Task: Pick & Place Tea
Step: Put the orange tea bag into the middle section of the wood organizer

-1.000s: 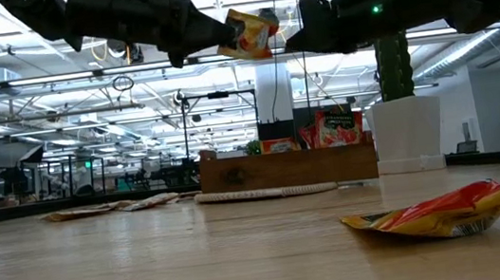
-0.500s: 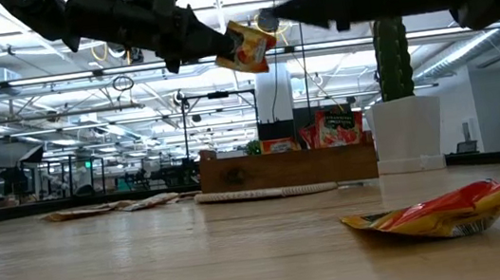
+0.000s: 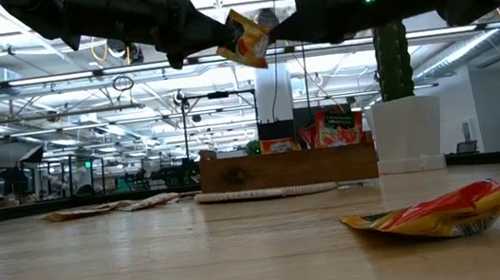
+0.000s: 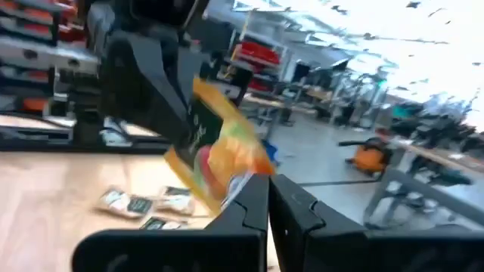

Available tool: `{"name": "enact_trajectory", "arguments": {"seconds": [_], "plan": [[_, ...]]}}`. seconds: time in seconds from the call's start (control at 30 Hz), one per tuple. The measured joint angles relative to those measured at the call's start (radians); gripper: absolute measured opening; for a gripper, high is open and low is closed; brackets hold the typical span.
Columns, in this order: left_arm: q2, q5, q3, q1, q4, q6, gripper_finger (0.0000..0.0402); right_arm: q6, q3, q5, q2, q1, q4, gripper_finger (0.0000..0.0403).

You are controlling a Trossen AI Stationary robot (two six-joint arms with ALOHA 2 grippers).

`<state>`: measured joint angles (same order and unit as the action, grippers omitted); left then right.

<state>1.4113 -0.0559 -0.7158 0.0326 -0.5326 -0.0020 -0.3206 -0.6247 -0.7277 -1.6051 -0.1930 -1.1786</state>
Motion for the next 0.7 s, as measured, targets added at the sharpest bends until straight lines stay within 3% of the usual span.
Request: {"name": "enact_trajectory", "arguments": {"seconds": [0.17, 0.43, 0.53, 0.7], "plan": [[0.0, 0.0, 0.0, 0.0, 0.008, -0.001, 0.0, -0.092, 0.0, -0.171, 0.0, -0.032, -0.007, 0.0], [0.0, -0.001, -0.008, 0.014, 0.055, -0.002, 0.0, -0.174, 0.0, -0.238, 0.0, -0.054, -0.045, 0.0], [0.001, -0.004, -0.098, 0.051, 0.281, 0.012, 0.0, -0.234, 0.0, -0.295, 0.001, -0.064, -0.052, 0.0], [0.085, -0.012, -0.352, 0.108, 0.696, 0.114, 0.0, -0.32, 0.001, -0.378, 0.047, -0.084, -0.047, 0.0]]}}
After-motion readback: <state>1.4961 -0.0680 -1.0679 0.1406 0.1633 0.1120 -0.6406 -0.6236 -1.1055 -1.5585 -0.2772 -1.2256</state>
